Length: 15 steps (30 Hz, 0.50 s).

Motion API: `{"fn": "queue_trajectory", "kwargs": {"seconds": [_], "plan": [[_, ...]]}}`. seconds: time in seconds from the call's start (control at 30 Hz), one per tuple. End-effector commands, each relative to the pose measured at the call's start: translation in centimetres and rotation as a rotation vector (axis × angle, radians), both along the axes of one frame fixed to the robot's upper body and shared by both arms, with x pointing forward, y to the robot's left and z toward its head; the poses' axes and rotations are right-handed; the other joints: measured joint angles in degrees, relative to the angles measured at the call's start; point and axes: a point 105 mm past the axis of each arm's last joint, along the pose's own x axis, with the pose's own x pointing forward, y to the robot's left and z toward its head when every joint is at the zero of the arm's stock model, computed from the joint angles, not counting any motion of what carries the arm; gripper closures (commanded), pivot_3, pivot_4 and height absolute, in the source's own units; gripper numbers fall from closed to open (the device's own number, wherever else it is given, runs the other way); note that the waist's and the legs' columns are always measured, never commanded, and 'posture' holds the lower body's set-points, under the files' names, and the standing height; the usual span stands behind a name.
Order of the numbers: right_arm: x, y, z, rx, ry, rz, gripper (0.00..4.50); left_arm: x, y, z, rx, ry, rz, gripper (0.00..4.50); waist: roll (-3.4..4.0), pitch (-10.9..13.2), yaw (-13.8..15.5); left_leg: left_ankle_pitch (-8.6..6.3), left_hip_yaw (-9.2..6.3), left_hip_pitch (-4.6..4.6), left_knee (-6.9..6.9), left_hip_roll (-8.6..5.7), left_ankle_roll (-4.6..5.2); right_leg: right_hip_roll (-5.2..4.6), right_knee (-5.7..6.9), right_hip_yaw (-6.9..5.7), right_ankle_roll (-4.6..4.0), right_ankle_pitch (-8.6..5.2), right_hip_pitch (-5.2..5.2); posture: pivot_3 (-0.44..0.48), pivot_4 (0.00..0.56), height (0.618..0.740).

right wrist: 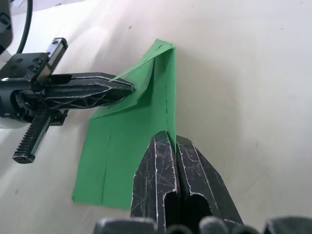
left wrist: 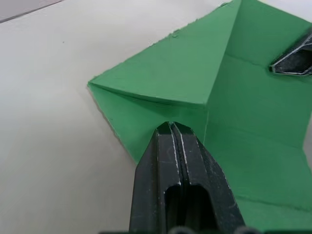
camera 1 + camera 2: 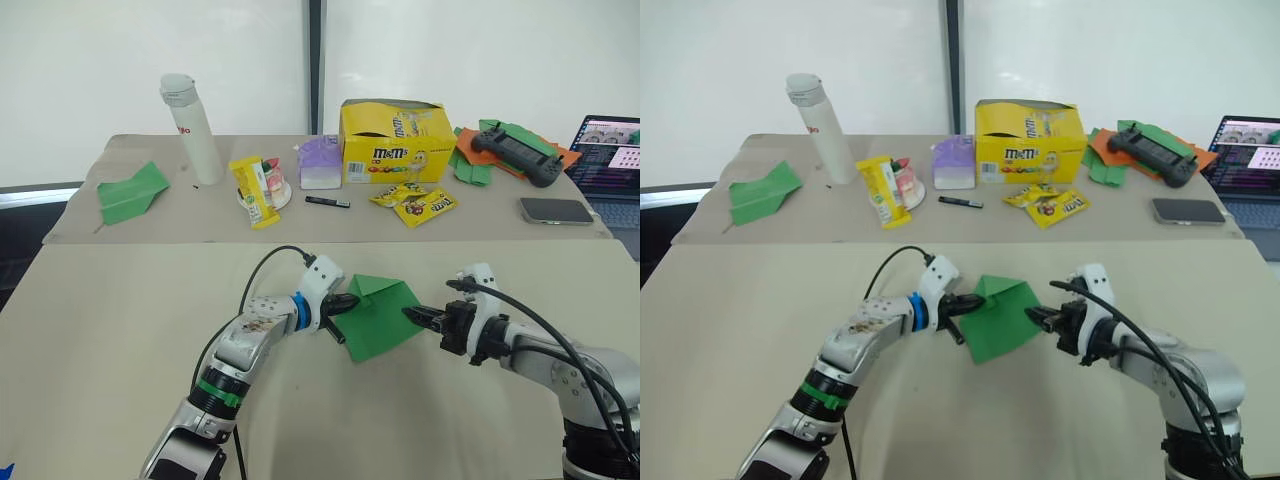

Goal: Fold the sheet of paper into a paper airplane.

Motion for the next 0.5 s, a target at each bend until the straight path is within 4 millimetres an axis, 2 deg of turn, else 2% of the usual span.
{"fn": "queue_trajectory", "kwargs": {"seconds": [0.03,0.27,0.5], "plan": [[-0.7,0.5,1.9,-0.051,-0.099,0.026,4.49,-0.1,-0.6,0.4,-0.018,-0.008,-0.026,4.5,0.0,0.0,-0.1,0.0,0.0,0.0,0.0,0.0,0.0,0.0,0.0,0.01,0.0,0.0,-0.01,0.0,0.15,0.74],[-0.5,1.4,3.5,-0.344,-0.299,0.131,4.49,-0.2,-0.7,-0.3,-0.014,0.007,-0.032,4.5,0.0,0.0,-0.1,0.0,0.15,0.0,0.01,-0.01,0.0,0.01,-0.02,-0.03,0.01,-0.01,0.01,0.0,0.15,0.74],[-0.5,2.1,3.1,-0.553,-0.367,0.223,4.49,-0.3,-0.5,-0.8,-0.015,0.02,-0.018,4.5,-0.01,0.0,0.0,0.0,0.13,-0.03,0.01,0.0,0.0,0.01,-0.05,-0.06,0.01,-0.01,0.01,0.0,0.15,0.74]]}}
